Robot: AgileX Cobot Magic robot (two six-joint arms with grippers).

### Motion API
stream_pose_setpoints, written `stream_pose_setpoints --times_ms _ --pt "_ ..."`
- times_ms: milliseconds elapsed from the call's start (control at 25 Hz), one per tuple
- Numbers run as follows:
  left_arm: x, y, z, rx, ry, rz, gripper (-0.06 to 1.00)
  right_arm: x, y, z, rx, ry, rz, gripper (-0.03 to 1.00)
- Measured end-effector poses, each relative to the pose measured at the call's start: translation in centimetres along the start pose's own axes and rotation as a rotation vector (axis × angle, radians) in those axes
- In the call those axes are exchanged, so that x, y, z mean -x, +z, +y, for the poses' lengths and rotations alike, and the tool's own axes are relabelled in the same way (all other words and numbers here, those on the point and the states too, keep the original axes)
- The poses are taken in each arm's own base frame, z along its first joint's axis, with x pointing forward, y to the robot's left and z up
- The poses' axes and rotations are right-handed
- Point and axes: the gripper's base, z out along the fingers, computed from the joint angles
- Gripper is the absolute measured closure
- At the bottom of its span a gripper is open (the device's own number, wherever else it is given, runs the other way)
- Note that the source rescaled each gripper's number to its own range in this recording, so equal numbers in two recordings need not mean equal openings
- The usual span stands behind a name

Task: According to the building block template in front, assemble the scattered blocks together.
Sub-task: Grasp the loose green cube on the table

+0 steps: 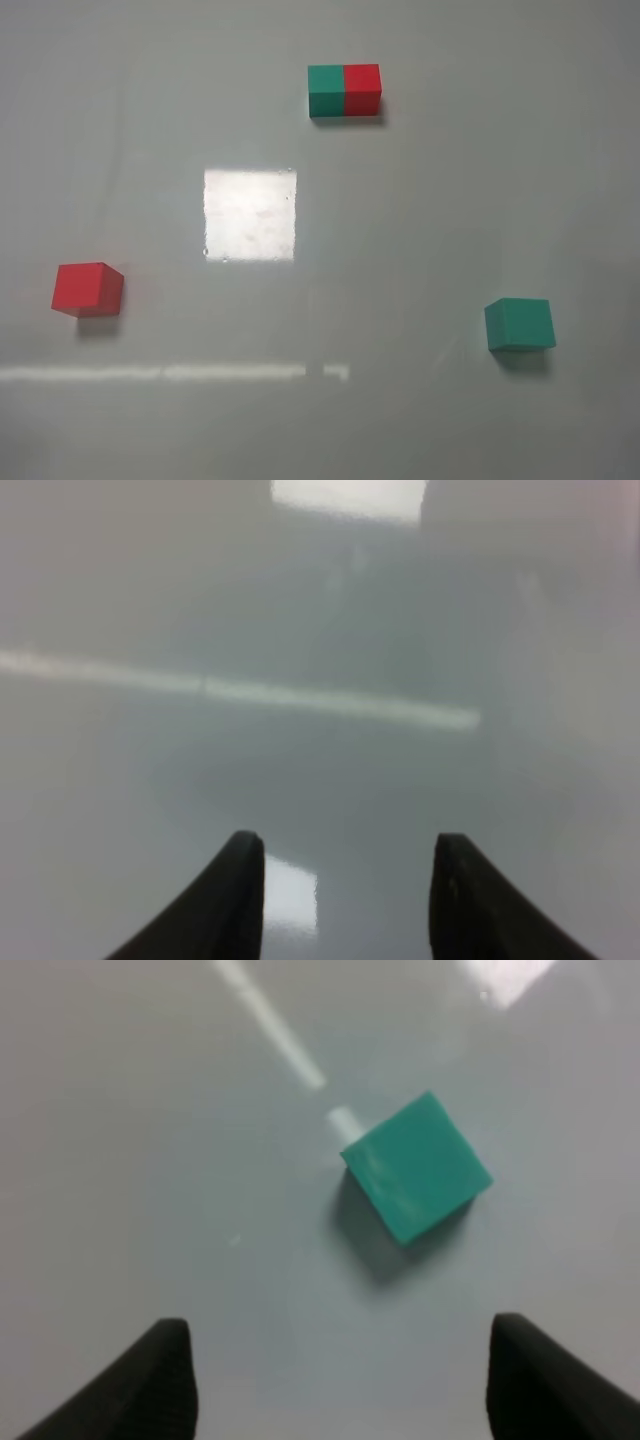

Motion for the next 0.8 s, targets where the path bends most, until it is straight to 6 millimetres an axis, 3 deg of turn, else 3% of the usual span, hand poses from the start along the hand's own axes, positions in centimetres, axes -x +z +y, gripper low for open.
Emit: stream_pose_setpoints --times_ms 280,680,800 --pt "0.0 0.0 0.0 0.0 0.0 0.0 0.93 0.7 1.8 -0.9 0.046 -0.144 -0.021 0.22" --pt "0.0 0.0 0.0 0.0 0.0 0.0 0.93 1.5 6.3 -2.3 0.118 -0.264 0.024 0.17" --pt "0.0 0.0 0.0 0.0 0.0 0.0 0.93 1.6 7.5 -2.6 0.122 -0.319 0.047 0.08"
